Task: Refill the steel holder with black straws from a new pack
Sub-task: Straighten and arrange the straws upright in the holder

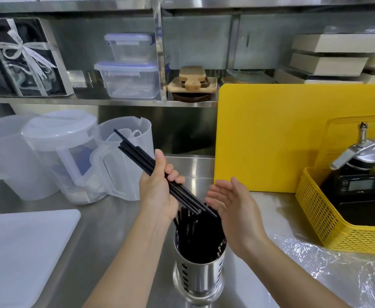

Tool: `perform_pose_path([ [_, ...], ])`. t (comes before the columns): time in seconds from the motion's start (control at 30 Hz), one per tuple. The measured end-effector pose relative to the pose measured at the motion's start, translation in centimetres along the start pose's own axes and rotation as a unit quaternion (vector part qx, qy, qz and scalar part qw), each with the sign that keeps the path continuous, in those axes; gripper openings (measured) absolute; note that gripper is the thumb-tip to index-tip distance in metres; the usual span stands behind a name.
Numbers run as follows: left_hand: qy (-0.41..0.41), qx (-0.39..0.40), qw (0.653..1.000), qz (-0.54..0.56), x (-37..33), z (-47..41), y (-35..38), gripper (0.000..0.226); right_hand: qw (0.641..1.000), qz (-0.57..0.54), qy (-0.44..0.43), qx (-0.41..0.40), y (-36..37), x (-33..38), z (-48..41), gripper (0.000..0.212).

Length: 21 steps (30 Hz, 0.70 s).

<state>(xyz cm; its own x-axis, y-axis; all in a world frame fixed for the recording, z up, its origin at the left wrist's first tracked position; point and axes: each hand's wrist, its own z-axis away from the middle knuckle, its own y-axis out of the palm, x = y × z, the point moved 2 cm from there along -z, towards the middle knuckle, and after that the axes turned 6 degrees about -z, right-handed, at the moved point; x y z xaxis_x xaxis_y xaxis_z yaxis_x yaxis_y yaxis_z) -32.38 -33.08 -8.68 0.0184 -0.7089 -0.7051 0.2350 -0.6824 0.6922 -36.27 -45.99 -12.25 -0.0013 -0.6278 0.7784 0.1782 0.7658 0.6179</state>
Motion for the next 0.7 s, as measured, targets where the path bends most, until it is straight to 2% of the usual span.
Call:
perform_pose_path([
  [0.13, 0.011, -0.009, 0.999, 0.033, 0.7, 0.5, 0.7, 0.022, 0.999, -0.018, 0.011, -0.024, 1.9, 0.2, 0.6, 0.031],
  [0.3, 0.018, 0.018, 1.000, -0.017, 2.2, 1.7, 1.8, 0.026, 0.996, -0.074, 0.024, -0.034, 3.0, -0.1, 1.4, 0.028],
  [0.47, 0.043, 0.058, 0.993, -0.098, 2.8, 3.0, 2.1, 0.035, 0.999, 0.003, 0.041, 0.017, 2.9, -0.3, 1.8, 0.025],
  [0.53, 0.050, 0.086, 0.983, -0.156, 2.6, 3.2, 1.9, 0.039, 0.996, 0.074, -0.004, 0.052, 2.7, 0.2, 1.2, 0.024],
  [0.63, 0.039, 0.128, 0.965, -0.226, 2.5, 3.4, 1.7, 0.035, 0.979, 0.142, -0.101, 0.107, 2.4, 2.3, -0.2, 0.010],
  [0.7, 0.037, 0.136, 0.957, -0.253, 2.3, 3.2, 1.5, 0.039, 0.968, 0.130, -0.133, 0.169, 2.4, 3.9, -0.9, 0.026],
])
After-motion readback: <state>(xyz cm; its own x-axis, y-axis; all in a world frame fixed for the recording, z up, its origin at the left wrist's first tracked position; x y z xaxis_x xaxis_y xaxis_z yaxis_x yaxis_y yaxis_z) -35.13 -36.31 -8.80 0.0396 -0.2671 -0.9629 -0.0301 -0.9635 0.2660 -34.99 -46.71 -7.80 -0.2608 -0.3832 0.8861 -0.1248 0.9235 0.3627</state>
